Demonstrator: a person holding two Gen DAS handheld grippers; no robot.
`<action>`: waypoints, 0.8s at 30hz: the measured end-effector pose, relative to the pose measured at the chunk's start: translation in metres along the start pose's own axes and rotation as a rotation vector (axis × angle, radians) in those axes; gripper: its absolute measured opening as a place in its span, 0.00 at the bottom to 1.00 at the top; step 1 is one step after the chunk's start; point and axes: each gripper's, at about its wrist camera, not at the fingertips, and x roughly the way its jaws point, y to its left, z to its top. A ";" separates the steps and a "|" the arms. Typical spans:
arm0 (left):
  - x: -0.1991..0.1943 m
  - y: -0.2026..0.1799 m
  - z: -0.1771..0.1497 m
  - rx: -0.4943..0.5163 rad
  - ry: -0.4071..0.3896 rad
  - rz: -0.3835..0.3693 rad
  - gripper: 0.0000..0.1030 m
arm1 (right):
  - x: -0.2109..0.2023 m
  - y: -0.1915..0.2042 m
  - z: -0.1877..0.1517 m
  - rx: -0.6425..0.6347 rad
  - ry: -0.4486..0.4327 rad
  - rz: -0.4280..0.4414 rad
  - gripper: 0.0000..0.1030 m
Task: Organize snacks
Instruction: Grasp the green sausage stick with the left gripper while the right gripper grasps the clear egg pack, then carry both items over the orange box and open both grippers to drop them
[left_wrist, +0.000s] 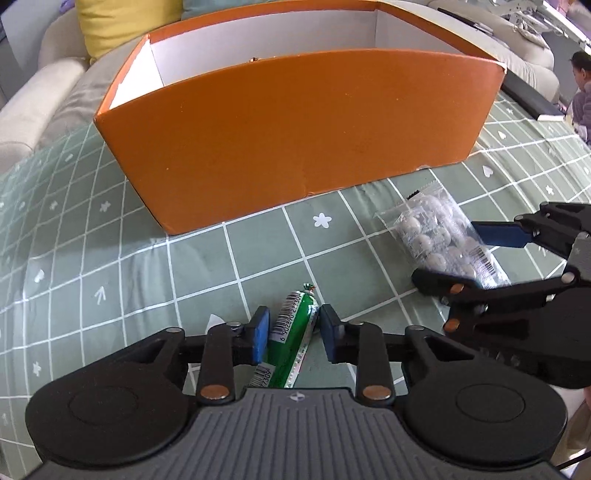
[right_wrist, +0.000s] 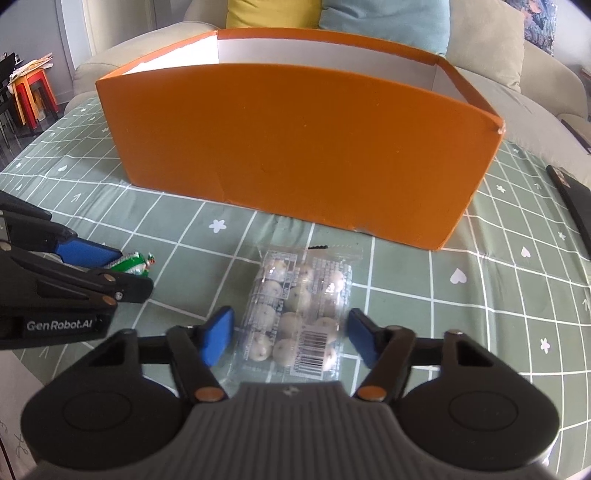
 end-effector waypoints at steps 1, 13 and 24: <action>0.000 -0.001 -0.001 -0.003 -0.002 0.005 0.30 | 0.000 -0.001 0.000 0.009 0.003 0.000 0.56; -0.016 0.020 -0.014 -0.166 0.002 -0.016 0.28 | -0.015 -0.001 0.001 0.046 0.011 0.030 0.51; -0.054 0.032 -0.013 -0.260 -0.048 -0.034 0.25 | -0.050 0.014 0.008 0.002 -0.045 0.066 0.51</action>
